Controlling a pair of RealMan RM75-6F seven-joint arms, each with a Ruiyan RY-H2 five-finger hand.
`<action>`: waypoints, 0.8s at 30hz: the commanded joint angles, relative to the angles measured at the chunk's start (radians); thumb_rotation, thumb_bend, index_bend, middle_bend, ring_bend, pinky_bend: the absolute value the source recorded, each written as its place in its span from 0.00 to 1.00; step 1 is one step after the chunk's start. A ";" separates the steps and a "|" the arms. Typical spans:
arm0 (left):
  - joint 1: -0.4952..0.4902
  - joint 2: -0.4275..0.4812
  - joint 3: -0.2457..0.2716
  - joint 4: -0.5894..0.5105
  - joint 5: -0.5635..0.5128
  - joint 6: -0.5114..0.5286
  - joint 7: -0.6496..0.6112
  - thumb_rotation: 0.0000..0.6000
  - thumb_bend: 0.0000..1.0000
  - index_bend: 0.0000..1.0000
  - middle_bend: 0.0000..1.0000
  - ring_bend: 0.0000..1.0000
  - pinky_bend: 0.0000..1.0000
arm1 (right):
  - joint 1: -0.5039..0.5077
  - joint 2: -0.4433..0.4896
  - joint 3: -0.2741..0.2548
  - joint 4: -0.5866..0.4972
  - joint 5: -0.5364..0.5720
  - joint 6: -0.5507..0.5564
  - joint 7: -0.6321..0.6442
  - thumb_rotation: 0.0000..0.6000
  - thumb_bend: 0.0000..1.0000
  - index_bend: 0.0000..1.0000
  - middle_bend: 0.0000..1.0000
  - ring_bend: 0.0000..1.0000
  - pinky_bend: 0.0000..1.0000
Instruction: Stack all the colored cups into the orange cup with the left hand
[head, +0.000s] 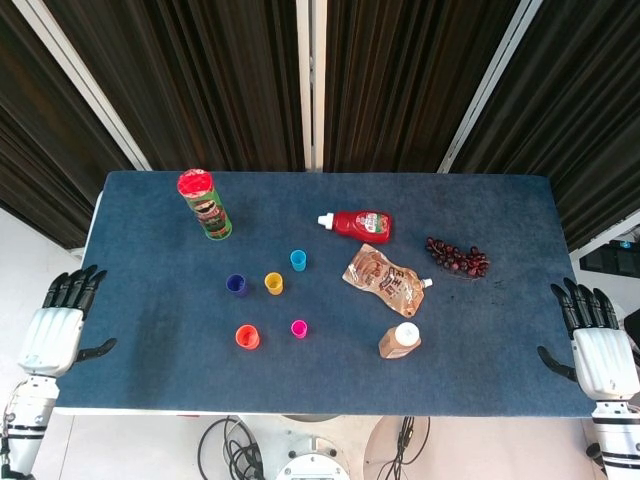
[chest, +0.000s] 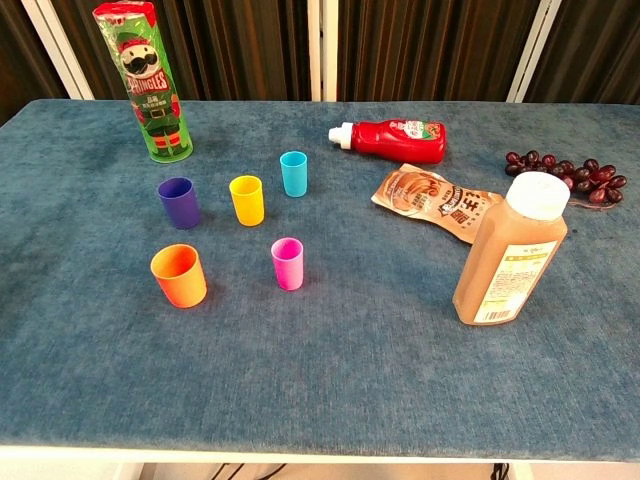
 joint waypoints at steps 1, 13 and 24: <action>-0.044 0.020 -0.027 -0.035 -0.018 -0.051 -0.002 1.00 0.13 0.00 0.00 0.00 0.01 | 0.002 0.000 0.000 0.002 0.002 -0.004 -0.001 1.00 0.15 0.00 0.00 0.00 0.00; -0.274 -0.080 -0.108 -0.020 -0.206 -0.361 0.042 1.00 0.13 0.09 0.07 0.02 0.11 | -0.003 0.000 0.001 0.008 0.000 0.004 0.024 1.00 0.15 0.00 0.00 0.00 0.00; -0.382 -0.230 -0.124 0.117 -0.329 -0.467 0.073 1.00 0.13 0.10 0.11 0.05 0.12 | -0.011 -0.002 0.005 0.025 0.016 0.006 0.055 1.00 0.15 0.00 0.00 0.00 0.00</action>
